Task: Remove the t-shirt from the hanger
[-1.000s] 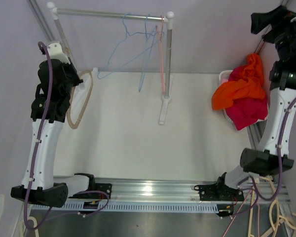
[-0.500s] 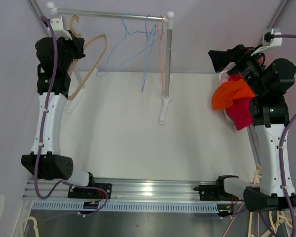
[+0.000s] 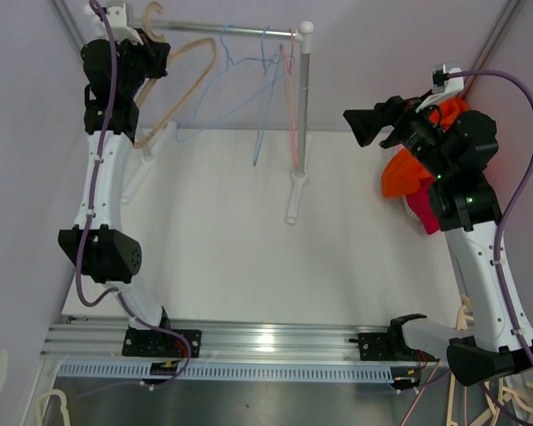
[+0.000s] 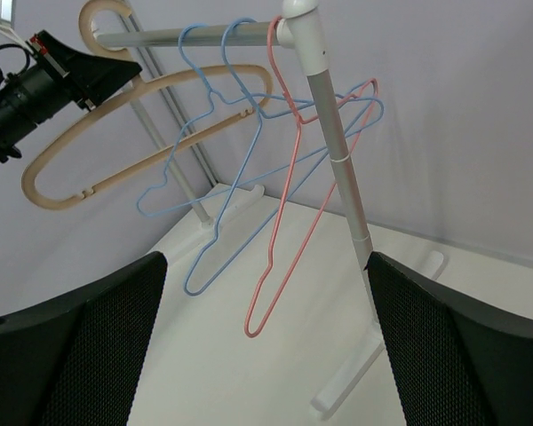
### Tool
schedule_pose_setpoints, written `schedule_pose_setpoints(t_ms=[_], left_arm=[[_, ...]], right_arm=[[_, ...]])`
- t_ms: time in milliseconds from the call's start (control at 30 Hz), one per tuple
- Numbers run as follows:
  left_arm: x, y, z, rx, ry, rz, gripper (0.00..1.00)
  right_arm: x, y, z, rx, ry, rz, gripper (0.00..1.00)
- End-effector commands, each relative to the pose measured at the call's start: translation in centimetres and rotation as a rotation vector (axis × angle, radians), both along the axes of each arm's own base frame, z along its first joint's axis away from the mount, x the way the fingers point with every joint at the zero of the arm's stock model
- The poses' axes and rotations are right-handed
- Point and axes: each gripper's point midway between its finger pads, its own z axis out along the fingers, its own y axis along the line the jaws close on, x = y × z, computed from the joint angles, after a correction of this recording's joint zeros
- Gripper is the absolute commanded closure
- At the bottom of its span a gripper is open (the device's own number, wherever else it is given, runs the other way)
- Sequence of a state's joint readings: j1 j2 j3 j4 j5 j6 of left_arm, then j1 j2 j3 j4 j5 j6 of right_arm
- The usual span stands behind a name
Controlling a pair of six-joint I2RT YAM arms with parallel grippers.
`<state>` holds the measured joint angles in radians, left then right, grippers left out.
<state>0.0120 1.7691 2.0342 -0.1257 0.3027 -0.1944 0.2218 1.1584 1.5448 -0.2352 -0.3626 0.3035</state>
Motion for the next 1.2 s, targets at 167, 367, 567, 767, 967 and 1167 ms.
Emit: schedule_pose_setpoints(t_ms=[167,367,567,767,967,1167], left_arm=[[1.0,-3.3,2.5,-0.006,-0.076,-0.090,0.99],[0.8,-3.4,0.7,-0.025,0.005,-0.071,0.74],[-1.1,-2.6,0.6,-0.003,0.021,-0.024,0.01],[-7.9,0.7,3.0,-0.022,-0.023,0.142,0.00],[-18.8,2.6,0.6,-0.046,-0.032,0.299,0.01],[-30.2,-0.2,-3.0,-0.168,-0.122,0.066,0.01]], right_arm=[[-0.5,0.8,0.2,-0.027,-0.027,-0.004,0.01],[-0.6,1.3,-0.5,-0.038,-0.009,0.000,0.01],[-1.2,2.0,-0.7,-0.042,0.001,0.015,0.01],[-1.8,2.8,-1.2,-0.060,-0.005,0.050,0.01],[-2.4,3.4,-2.5,-0.066,0.044,0.083,0.01],[-5.1,2.4,-4.7,-0.042,0.032,0.069,0.00]])
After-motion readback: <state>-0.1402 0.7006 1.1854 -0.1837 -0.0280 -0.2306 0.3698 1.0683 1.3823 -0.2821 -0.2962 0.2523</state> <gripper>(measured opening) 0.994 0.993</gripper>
